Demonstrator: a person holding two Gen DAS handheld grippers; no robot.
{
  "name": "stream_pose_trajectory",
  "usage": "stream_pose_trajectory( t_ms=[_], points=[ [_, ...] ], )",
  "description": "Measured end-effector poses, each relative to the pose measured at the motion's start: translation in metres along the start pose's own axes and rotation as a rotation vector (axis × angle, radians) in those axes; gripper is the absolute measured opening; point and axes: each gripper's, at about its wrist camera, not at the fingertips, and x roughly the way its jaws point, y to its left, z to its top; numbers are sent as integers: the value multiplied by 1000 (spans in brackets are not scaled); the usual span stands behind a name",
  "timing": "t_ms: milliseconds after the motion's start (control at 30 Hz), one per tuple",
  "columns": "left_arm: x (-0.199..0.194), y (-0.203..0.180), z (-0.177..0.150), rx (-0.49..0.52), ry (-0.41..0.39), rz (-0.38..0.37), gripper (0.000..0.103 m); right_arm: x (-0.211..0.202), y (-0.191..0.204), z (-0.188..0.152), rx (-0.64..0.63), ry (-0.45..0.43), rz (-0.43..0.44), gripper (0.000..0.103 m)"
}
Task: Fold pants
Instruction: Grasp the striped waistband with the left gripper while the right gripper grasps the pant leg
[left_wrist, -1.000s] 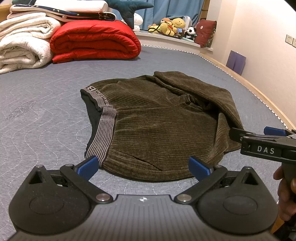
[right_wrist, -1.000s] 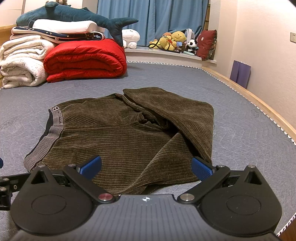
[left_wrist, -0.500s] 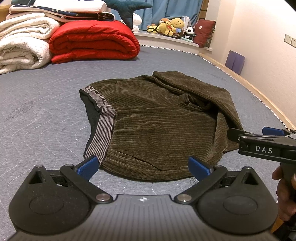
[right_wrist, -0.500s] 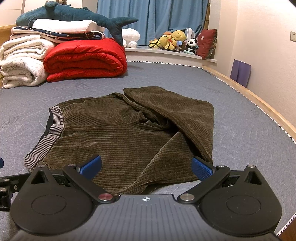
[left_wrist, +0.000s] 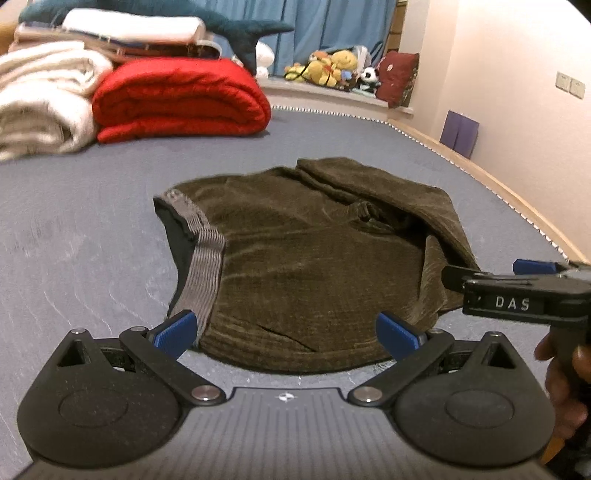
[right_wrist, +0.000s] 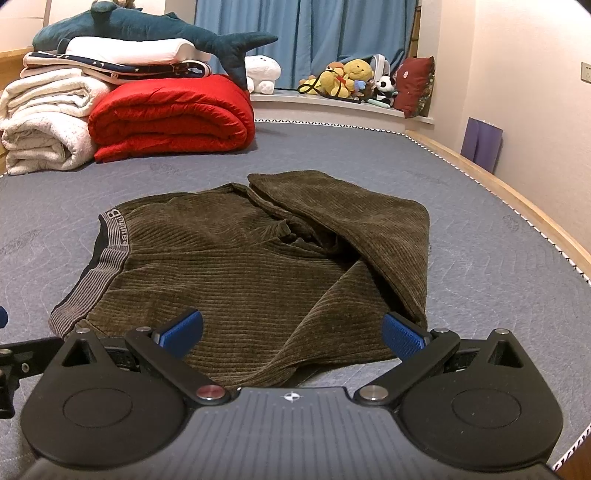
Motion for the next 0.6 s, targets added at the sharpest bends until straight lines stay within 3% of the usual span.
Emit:
stream_pose_trajectory(
  t_ms=[133, 200, 267, 367, 433, 533, 600],
  points=[
    [-6, -5, -3, 37, -61, -24, 102, -1, -1, 2, 7, -4, 0, 102],
    [-7, -7, -2, 56, -69, -54, 96, -1, -3, 2, 11, -8, -2, 102],
    [-8, -7, 4, 85, -53, -89, 78, -2, -5, 3, 19, -10, 2, 102],
    [-9, 3, 19, 103, -21, -140, 34, -3, -18, 9, 91, -7, 17, 94],
    [-7, 17, 34, 84, 6, -182, 21, -3, -30, 16, 134, -11, 16, 82],
    [0, 39, 57, 122, 17, -209, 21, -1, -49, 34, 175, -15, 22, 65],
    [13, 55, 67, 143, 23, -193, 21, 4, -62, 48, 212, -13, 44, 61]
  ],
)
